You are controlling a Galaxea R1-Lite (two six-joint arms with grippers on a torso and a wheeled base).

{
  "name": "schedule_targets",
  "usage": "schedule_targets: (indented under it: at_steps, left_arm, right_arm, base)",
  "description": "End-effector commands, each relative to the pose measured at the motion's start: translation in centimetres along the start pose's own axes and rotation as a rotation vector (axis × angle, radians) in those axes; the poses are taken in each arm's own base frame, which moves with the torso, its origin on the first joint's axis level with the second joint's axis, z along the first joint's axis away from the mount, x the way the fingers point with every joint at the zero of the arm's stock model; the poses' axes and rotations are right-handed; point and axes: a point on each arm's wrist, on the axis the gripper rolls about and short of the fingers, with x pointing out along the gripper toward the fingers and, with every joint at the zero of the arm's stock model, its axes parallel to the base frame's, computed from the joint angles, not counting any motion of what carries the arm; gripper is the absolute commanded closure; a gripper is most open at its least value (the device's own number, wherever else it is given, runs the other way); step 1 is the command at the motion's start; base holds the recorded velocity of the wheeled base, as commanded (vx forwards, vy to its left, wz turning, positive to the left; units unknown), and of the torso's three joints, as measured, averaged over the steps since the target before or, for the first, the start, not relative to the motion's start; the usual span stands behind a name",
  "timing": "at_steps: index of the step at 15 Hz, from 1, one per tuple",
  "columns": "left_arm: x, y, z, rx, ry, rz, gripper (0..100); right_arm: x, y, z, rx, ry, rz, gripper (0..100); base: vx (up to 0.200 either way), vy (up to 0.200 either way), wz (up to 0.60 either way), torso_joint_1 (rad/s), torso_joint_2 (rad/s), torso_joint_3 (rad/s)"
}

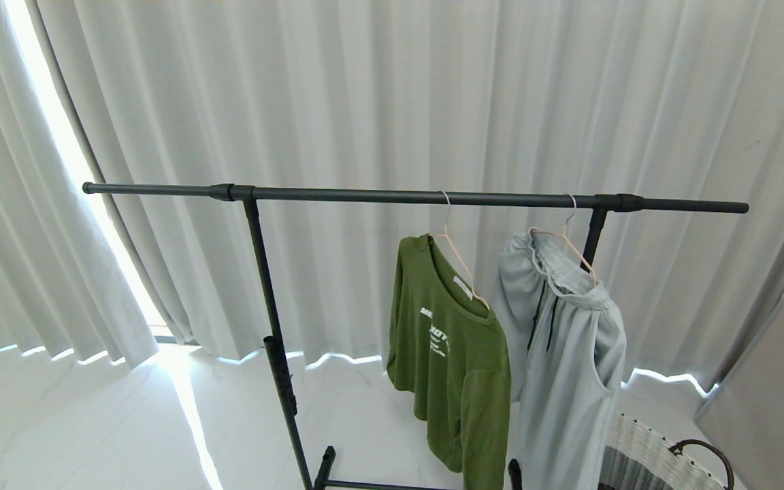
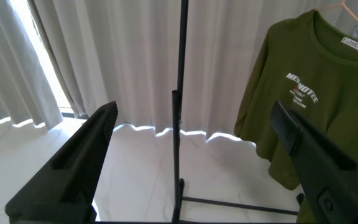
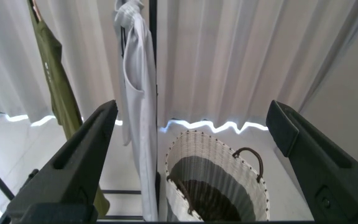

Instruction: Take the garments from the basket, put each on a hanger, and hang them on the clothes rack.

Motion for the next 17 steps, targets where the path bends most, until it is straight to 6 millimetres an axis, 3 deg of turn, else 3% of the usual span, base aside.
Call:
schedule_targets:
  at_steps: [1,17]
  left_arm:
    - [0.00,0.00,0.00,0.000,-0.001,0.000,0]
    - [0.00,0.00,0.00,0.000,-0.001,0.000,0]
  right_arm:
    - [-0.01,0.00,0.00,0.000,-0.002,0.002,0]
    - [-0.01,0.00,-0.02,-0.010,-0.001,0.002,0]
  base:
    - [0.000,0.000,0.00,0.000,0.00,0.000]
    - [0.000,0.000,0.00,0.000,0.00,0.000]
